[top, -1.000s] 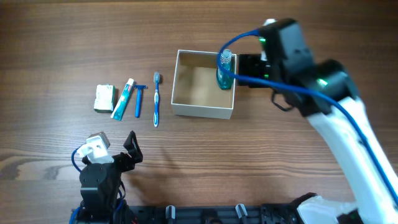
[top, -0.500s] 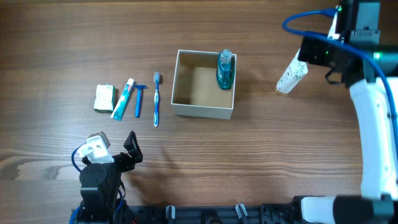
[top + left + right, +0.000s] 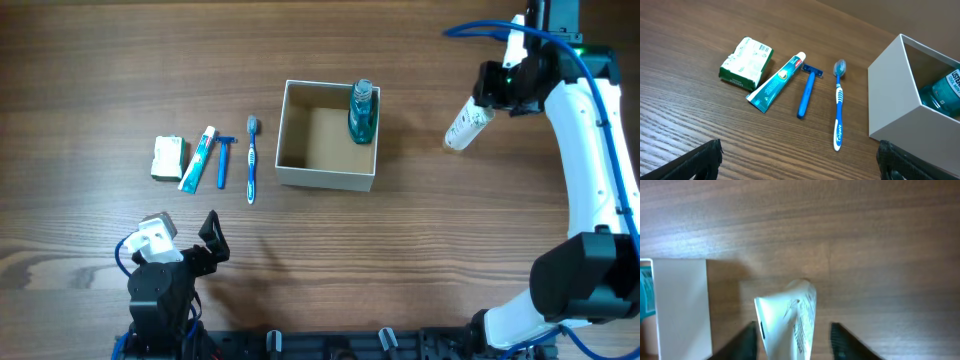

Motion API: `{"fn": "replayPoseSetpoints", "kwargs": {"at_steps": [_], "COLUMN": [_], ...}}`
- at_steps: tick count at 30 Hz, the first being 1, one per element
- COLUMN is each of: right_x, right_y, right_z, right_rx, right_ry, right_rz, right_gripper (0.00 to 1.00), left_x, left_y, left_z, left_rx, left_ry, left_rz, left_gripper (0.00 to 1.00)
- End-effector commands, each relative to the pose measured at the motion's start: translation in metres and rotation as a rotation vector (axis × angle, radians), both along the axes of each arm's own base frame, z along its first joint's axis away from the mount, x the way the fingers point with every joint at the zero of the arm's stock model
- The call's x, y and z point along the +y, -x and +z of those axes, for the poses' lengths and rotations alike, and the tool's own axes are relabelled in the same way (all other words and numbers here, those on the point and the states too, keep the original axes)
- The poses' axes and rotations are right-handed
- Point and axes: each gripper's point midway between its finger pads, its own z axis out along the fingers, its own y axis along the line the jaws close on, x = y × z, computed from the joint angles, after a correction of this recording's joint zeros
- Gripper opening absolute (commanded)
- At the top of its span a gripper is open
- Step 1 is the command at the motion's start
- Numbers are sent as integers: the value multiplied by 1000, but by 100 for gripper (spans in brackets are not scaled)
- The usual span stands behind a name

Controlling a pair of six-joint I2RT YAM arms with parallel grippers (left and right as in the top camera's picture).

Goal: Pack container
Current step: 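Move the right gripper to the white lotion tube and grasp it, then lower the lotion tube into the box beside the bottle and release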

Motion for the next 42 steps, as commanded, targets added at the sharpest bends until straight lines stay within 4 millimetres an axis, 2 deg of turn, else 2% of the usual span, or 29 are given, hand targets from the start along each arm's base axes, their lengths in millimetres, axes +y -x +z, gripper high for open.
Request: {"fn": "replayPoseSetpoints", "kwargs": {"at_steps": [1,3,6,10,11,12,18,21,26,30,33,37,41,42], "right_x": [4,4,5,4,4,3,-1,0,3,15,30,60,86,100], "right_y": [1,4,8,9,9,8,6,10,25,51,72,105,125,130], "right_z": [-8,-13,-22,-27,-27,-27,-20,-4,51,95,119,143,151,152], "right_rx": [35,52,72,80,77,72,48,14,-106,-206,-263,-310,-321,-319], "right_ry": [-22,-23,-24,-25,-25,-23,-20,-24,-43,-43,-62,-111,-145,-164], "right_rz": [4,4,4,-2,-16,-25,-72,-84,-115,-107,-84,-31,15,48], "right_gripper": [40,40,34,17,7,4,4,4,4,5,4,4,4,4], "left_x": [-2,-2,-2,-2,-2,-2,-2,-2,-2,-2,-2,-2,-2,-2], "left_y": [0,0,0,0,0,0,0,0,0,0,0,0,0,0], "left_z": [-5,-5,-5,-5,-5,-5,-5,-5,-5,-5,-5,-5,-5,-5], "left_rx": [6,6,6,6,6,6,6,6,6,6,6,6,6,6], "left_ry": [-2,-2,-2,-2,-2,-2,-2,-2,-2,-2,-2,-2,-2,-2], "left_rz": [-15,-15,-15,-15,-15,-15,-15,-15,-15,-15,-15,-15,-15,-15], "left_gripper": [100,100,100,100,100,100,100,100,100,100,100,100,100,100]}}
